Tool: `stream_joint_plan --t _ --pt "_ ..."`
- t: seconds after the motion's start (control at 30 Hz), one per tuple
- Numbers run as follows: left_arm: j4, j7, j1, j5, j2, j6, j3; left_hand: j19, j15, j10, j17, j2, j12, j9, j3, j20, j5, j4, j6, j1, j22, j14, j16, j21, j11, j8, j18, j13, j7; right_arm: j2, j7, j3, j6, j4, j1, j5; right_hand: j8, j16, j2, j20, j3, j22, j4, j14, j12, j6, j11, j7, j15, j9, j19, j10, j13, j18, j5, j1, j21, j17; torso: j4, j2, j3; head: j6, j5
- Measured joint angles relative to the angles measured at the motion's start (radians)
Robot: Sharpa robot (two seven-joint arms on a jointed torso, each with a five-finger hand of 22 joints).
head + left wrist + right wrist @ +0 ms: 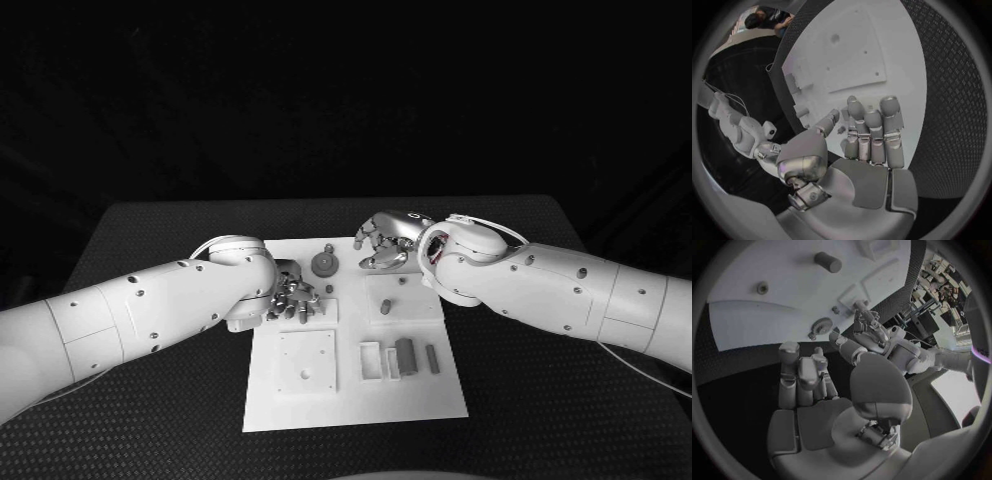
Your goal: Assemble the parts on the task board
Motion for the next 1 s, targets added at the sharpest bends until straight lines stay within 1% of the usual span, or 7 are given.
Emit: stream_joint_plan --t 0.13,0.5,0.7,0.83,0.87,0.9,1.0 --pt "0.009 0.0 0.0 -0.006 -0.002 -0.001 0.0 0.0 0.0 0.0 0.0 0.01 0.0 0.001 0.004 0.0 0.0 -0.004 0.0 0.01 0.0 0.0 0.001 0.004 0.0 0.0 0.0 0.0 0.0 0.0 0.0 0.0 0.0 0.0 0.0 0.0 0.0 0.0 0.0 0.0 0.0 0.0 0.0 0.0 0.0 0.002 0.0 0.003 0.0 0.0 0.0 0.0 0.0 0.0 0.0 0.0 0.0 0.0 0.0003 0.0 0.0 0.0 0.0" --pt "0.011 0.0 0.0 -0.021 -0.005 -0.001 0.0 0.0 -0.003 0.0 0.001 0.01 0.0 0.001 0.004 0.0 0.0 -0.004 0.004 0.01 0.0 0.003 0.001 0.004 0.0 0.0 0.0 0.001 0.001 0.0 0.0 0.0 0.0 0.001 0.0 0.0 0.0 0.0 0.0 0.0 0.0 0.0 0.0 0.0 0.0 0.001 0.0 0.005 0.0 0.0 0.0 0.0 0.0 0.0 0.0 0.0 0.0 0.0 0.0003 0.0 0.0007 0.001 0.0" --pt "0.011 0.001 0.0 -0.024 -0.017 -0.004 0.0 0.0 -0.003 0.0 0.001 0.01 0.0 0.002 0.004 0.0 0.0 -0.004 0.004 0.01 0.0 0.003 0.001 0.004 0.0 0.0 0.0 0.001 0.001 -0.001 0.0 0.0 0.0 0.0 0.0 0.0 0.0 0.0 0.0 0.0 0.0 0.0 0.0 0.0 0.0 0.001 0.0 0.004 0.0 0.0 0.0 0.0 0.0 0.0 0.0 0.0 0.0 0.0 -0.0001 0.0 0.0006 0.004 0.001" --pt "0.015 0.003 0.0 -0.02 -0.027 -0.01 0.001 0.0 -0.003 0.0 0.001 -0.008 0.0 0.002 -0.001 0.0 0.0 -0.005 0.004 0.003 0.0 0.003 0.001 0.004 0.0 0.0 0.001 0.001 0.001 -0.001 0.0 0.0 0.0 0.0 0.0 0.0 0.0 0.0 0.0 0.0 -0.003 0.0 0.003 0.0 0.0 0.001 0.0 0.004 0.0 0.0 0.0 0.0 -0.001 0.0 0.0 0.0 0.0 0.0 0.0 -0.001 0.0002 0.006 0.0" --pt "0.017 0.003 0.0 -0.018 -0.03 -0.011 0.001 0.0 -0.003 0.0 0.001 -0.018 0.0 0.002 -0.005 0.0 0.0 -0.001 0.004 -0.001 0.0 0.003 0.001 0.004 0.0 0.0 0.001 0.001 0.001 -0.002 0.0 0.0 0.0 0.0 0.0 0.0 0.0 0.0 0.0 0.001 -0.003 0.0 0.003 0.0 0.0 0.001 0.0 0.004 0.0 0.0 0.0 0.0 -0.001 0.0 0.0 0.0 0.0 0.0 0.0001 -0.001 0.0 0.006 0.0" --pt "0.019 0.003 0.0 -0.014 -0.035 -0.014 0.001 0.0 -0.003 0.0 0.001 -0.034 0.0 0.002 -0.014 0.0 0.0 -0.001 0.004 -0.008 0.0 0.003 0.001 0.004 0.0 0.0 0.001 0.001 0.001 -0.002 0.0 0.0 0.0 0.0 0.0 0.0 0.0 0.0 0.0 0.001 -0.003 0.0 0.003 0.0 0.0 0.001 0.0 0.004 0.0 0.0 0.0 0.0 -0.001 0.0 0.0 0.0 0.0 0.0 0.0003 -0.001 0.0 0.006 -0.001" --pt "0.024 0.004 0.0 0.001 -0.05 -0.022 0.002 0.0 -0.004 0.0 0.001 -0.064 0.0 0.004 -0.043 0.0 0.0 -0.004 0.004 -0.035 0.0 0.001 0.0 0.004 0.0 0.0 0.001 0.001 0.001 -0.002 0.0 0.0 0.0 0.0 -0.001 0.0 0.0 0.0 0.0 0.002 -0.003 0.0 0.003 0.0 0.0 0.001 0.0 0.004 0.0 0.0 -0.001 0.0 -0.001 0.0 0.0 0.0 0.0 0.0 0.0005 -0.001 -0.0005 0.008 -0.001"
